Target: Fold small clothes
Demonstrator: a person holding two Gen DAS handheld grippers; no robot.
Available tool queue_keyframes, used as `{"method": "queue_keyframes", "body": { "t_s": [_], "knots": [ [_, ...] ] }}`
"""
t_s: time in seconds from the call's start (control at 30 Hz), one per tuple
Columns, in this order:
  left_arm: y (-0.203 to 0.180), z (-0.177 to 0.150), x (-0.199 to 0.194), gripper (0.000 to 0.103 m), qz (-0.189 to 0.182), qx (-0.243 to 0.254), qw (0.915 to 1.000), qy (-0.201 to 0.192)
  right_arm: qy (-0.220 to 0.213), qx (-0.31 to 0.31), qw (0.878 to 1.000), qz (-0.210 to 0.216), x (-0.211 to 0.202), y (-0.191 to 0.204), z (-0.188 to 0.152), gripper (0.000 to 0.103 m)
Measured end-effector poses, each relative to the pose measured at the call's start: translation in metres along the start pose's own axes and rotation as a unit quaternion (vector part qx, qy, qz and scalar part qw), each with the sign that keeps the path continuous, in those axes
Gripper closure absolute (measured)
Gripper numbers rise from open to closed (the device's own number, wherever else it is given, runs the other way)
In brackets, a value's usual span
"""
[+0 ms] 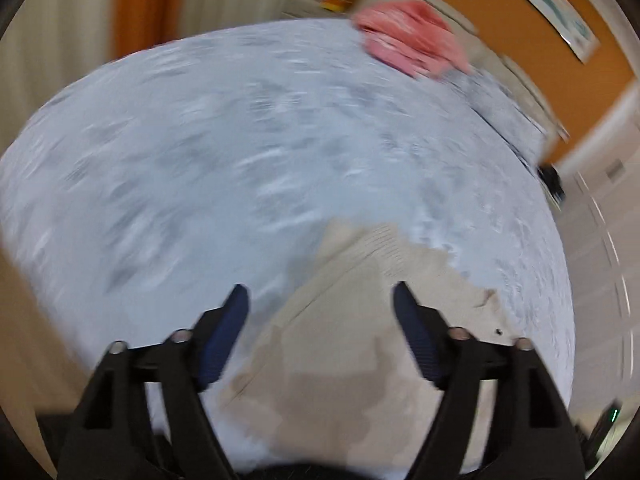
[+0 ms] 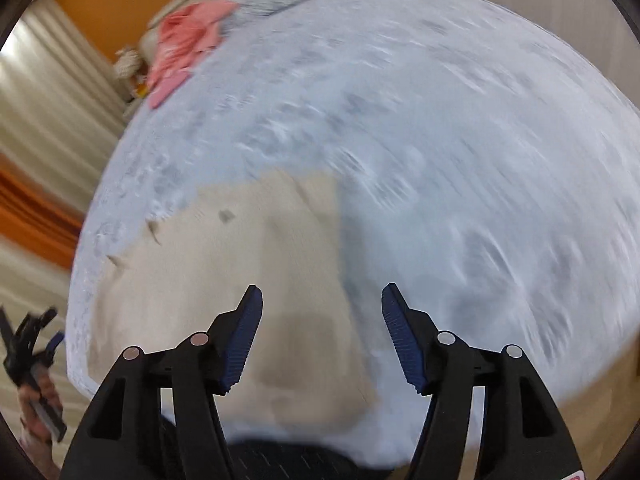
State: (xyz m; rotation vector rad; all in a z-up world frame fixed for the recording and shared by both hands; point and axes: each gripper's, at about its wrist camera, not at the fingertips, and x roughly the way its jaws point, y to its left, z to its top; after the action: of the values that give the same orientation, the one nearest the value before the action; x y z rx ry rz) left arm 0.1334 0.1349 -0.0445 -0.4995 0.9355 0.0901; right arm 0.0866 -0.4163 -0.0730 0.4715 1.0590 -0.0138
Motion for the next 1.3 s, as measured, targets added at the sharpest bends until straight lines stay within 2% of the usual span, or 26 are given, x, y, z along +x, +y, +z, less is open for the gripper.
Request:
{"method": "queue_keyframes", "body": {
  "t_s": [0.07,0.13,0.2,0.23,0.27,0.3,0.33,0.4,0.43,0.5,0.53,0.57,0.67,0.73,0.83,0.93,1.0,1.07,1.13,1.2,1.23,1.27,1.3],
  "knots": [
    [-0.019,0.017,0.041,0.025,-0.017,0.016,0.9993,0.028,0.011,-0.016,1.0,0.019,0.027,0.017,0.024,0.042],
    [-0.032,0.025,0.083,0.028,-0.027,0.019,0.9976,0.062,0.032,-0.03,0.999,0.016,0.062,0.033,0.044,0.042],
    [-0.041,0.03,0.122,0.039,-0.031,0.011,0.9954,0.09,0.062,-0.039,0.997,0.01,0.097,0.048,0.055,0.042],
    [-0.044,0.031,0.129,0.053,-0.043,0.012,0.9942,0.098,0.074,-0.042,0.996,0.009,0.109,0.052,0.056,0.042],
    [-0.045,0.027,0.138,0.077,-0.048,0.018,0.9929,0.108,0.086,-0.046,0.995,0.011,0.122,0.056,0.059,0.067],
    [-0.045,0.028,0.143,0.093,-0.037,0.024,0.9927,0.112,0.089,-0.048,0.995,0.011,0.126,0.056,0.061,0.095],
    [-0.045,0.03,0.144,0.096,-0.035,0.022,0.9929,0.112,0.086,-0.044,0.995,0.015,0.121,0.057,0.062,0.096],
    [-0.038,0.043,0.128,0.096,-0.062,0.005,0.9948,0.08,0.035,-0.024,0.998,0.052,0.092,0.049,0.069,0.097],
    [-0.039,0.053,0.118,0.096,-0.067,0.01,0.996,0.059,0.011,-0.02,0.998,0.056,0.079,0.046,0.074,0.097],
    [-0.039,0.063,0.116,0.097,-0.063,0.014,0.997,0.043,-0.022,-0.001,0.998,0.063,0.066,0.034,0.087,0.097],
    [-0.04,0.066,0.121,0.097,-0.057,0.015,0.9974,0.041,-0.019,0.003,0.998,0.06,0.07,0.029,0.09,0.097],
    [-0.04,0.068,0.13,0.098,-0.045,0.018,0.9978,0.045,-0.001,0.003,0.999,0.037,0.088,0.022,0.092,0.097],
    [-0.029,0.057,0.167,0.098,0.001,0.01,0.9967,0.081,0.09,0.022,0.996,0.01,0.146,0.005,0.081,0.095],
    [-0.016,0.052,0.173,0.098,0.014,-0.005,0.9959,0.089,0.071,0.023,0.997,0.011,0.139,0.006,0.08,0.092],
    [-0.007,0.054,0.149,0.098,-0.014,-0.033,0.9972,0.066,0.009,0.012,1.0,0.017,0.09,0.021,0.079,0.086],
    [-0.008,0.051,0.113,0.096,-0.034,-0.022,0.9982,0.044,-0.026,-0.013,0.999,0.029,0.053,0.039,0.065,0.085],
    [-0.017,0.038,0.092,0.095,-0.055,-0.008,0.9977,0.038,-0.003,-0.016,0.998,0.056,0.054,0.046,0.051,0.086],
    [-0.027,0.024,0.093,0.091,-0.059,0.009,0.9967,0.054,0.048,-0.023,0.997,0.05,0.082,0.046,0.035,0.087],
    [-0.037,0.007,0.116,0.088,-0.027,0.042,0.9951,0.085,0.091,-0.006,0.996,0.02,0.121,0.032,0.027,0.1],
    [-0.033,-0.005,0.138,0.088,0.005,0.05,0.9934,0.104,0.083,0.033,0.996,0.028,0.118,0.022,0.031,0.103],
    [-0.031,-0.005,0.135,0.088,0.004,0.039,0.9946,0.096,0.077,0.04,0.996,0.022,0.109,0.022,0.034,0.1],
    [-0.029,-0.002,0.125,0.088,-0.001,0.022,0.9955,0.092,0.06,0.033,0.998,0.016,0.092,0.028,0.037,0.091],
    [-0.028,0.0,0.113,0.088,-0.009,0.011,0.996,0.088,0.045,0.021,0.999,0.015,0.075,0.034,0.036,0.09]
  ]
}}
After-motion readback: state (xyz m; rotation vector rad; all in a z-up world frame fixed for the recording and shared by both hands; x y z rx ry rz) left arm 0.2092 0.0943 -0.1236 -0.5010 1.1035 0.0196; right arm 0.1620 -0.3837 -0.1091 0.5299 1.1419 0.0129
